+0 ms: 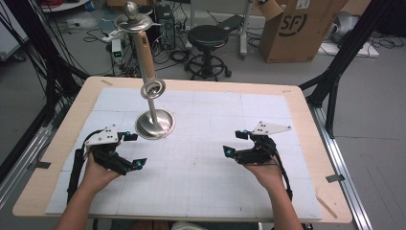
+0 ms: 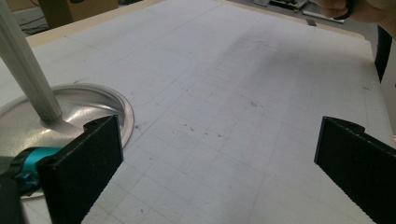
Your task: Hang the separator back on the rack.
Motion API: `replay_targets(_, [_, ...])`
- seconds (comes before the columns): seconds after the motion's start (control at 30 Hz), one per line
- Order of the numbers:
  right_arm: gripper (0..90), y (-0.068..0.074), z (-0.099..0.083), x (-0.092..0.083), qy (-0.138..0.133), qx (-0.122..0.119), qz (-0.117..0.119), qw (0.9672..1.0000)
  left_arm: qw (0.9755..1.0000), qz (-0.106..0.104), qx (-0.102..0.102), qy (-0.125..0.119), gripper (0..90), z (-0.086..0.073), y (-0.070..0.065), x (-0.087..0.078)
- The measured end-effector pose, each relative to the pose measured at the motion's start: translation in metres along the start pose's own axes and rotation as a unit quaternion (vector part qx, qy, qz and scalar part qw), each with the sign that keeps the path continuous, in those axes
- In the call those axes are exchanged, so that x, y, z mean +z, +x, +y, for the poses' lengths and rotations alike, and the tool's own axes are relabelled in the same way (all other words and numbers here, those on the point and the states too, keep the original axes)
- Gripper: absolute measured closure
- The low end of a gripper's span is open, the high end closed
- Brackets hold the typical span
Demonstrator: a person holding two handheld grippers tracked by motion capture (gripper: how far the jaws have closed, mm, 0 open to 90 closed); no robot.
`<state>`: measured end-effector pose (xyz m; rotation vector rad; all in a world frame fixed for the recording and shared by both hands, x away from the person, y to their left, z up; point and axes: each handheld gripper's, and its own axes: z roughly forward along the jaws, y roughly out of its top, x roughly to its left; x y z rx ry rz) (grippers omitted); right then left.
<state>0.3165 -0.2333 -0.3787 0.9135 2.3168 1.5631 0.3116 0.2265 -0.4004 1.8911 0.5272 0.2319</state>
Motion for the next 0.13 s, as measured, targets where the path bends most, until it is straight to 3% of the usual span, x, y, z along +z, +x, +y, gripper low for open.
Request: replay_targets(0.13, [16.4, 0.0017, -0.0022, -0.0025, 0.003, 0.005, 0.003, 1.0, 1.0, -0.001, -0.004, -0.004, 1.7, 0.0002, 0.0006, 0.0005])
